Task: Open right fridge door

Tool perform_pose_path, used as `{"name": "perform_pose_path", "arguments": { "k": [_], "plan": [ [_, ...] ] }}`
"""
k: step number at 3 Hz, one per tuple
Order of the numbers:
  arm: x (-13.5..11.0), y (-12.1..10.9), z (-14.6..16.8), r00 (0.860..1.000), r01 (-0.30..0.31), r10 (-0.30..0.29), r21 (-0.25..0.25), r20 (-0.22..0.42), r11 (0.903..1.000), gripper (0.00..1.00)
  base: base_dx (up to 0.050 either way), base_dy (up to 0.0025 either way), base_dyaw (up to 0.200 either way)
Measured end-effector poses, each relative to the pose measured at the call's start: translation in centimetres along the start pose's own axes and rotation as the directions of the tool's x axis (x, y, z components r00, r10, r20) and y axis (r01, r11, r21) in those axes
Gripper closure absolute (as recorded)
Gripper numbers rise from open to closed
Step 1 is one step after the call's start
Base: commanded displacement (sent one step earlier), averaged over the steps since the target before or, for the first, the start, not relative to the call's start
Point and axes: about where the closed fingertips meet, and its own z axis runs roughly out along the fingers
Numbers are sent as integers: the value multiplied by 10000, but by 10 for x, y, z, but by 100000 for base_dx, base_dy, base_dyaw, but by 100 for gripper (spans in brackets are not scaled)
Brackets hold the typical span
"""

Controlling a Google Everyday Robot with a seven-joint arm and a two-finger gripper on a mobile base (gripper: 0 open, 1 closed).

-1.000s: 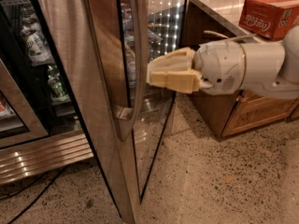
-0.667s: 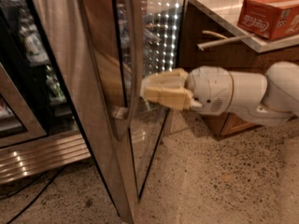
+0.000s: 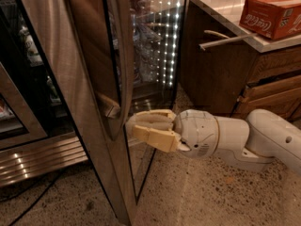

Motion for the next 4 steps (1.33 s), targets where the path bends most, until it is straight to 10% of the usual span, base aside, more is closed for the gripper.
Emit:
{"name": "perform_pose_path", "arguments": {
  "k": [1, 3, 4],
  "plan": [
    [0, -1, -1, 10000, 1, -1, -1, 1, 10000, 100, 0, 0, 0],
    [-23, 97, -2, 9972, 537, -505, -581, 558, 9969, 100, 0, 0, 0],
    [-23, 96, -4, 9972, 551, -525, -490, 527, 9973, 100, -5006, 10, -74]
  ]
}}
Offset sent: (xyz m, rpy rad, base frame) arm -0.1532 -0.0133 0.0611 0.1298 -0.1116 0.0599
